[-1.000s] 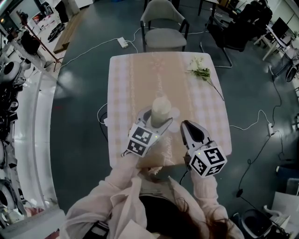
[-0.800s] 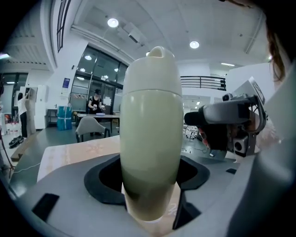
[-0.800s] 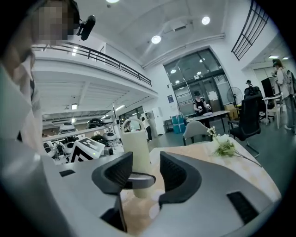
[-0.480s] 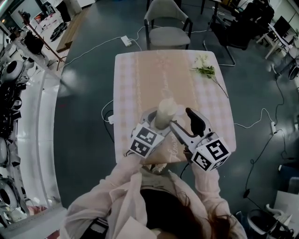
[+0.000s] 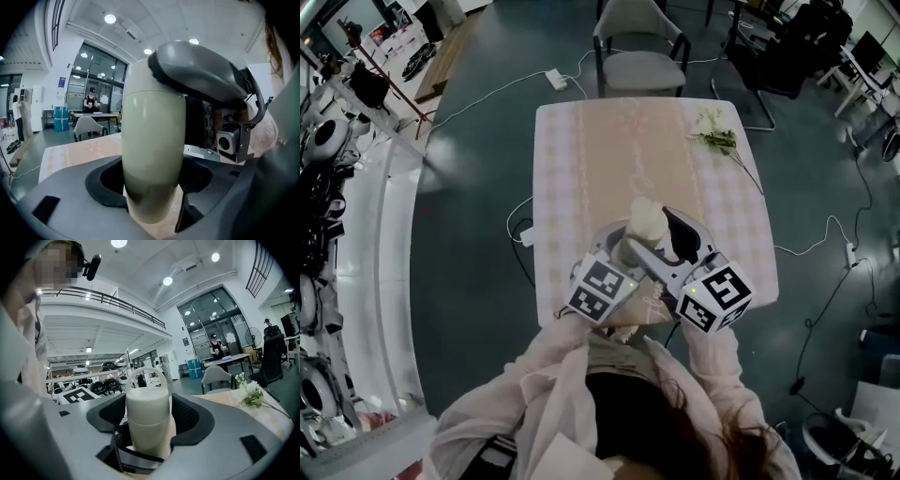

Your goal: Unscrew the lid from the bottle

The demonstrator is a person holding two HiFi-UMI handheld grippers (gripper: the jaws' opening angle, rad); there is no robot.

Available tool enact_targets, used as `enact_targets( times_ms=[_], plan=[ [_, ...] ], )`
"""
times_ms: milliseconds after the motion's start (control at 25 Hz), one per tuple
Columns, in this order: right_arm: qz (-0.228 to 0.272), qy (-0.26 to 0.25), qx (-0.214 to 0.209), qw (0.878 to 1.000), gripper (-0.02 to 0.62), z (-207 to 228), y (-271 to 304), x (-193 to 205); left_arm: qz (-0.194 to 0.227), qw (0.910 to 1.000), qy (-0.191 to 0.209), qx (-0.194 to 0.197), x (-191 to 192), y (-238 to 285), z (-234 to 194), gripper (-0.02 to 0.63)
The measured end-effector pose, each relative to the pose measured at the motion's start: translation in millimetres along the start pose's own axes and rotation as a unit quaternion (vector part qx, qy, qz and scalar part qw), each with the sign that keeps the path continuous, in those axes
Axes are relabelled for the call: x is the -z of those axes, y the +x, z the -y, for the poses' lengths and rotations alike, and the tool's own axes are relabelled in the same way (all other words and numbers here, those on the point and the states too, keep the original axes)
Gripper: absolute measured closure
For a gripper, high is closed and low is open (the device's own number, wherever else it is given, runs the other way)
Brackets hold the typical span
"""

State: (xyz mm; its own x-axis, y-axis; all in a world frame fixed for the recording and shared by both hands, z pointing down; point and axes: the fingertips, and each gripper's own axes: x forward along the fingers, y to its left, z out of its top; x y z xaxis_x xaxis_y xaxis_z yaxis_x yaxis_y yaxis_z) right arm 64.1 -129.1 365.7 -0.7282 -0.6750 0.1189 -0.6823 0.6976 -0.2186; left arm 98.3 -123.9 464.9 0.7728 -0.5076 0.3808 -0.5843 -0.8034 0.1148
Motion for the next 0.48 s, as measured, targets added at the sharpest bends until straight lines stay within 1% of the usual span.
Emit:
enact_targets(
  times_ms=[280, 480],
  plan=[
    [-0.005, -0.019, 0.002, 1.000, 0.279, -1.5, 6.9, 0.3, -0.008, 0.9998, 0.018, 0.005, 1.3, 0.5, 8.0, 0.290],
    [-0.005, -0.031, -0.011, 0.999, 0.284, -4.1, 7.9, 2.1, -0.013, 0.9995, 0.028, 0.011, 3.4, 0.5, 7.5, 0.290]
  ],
)
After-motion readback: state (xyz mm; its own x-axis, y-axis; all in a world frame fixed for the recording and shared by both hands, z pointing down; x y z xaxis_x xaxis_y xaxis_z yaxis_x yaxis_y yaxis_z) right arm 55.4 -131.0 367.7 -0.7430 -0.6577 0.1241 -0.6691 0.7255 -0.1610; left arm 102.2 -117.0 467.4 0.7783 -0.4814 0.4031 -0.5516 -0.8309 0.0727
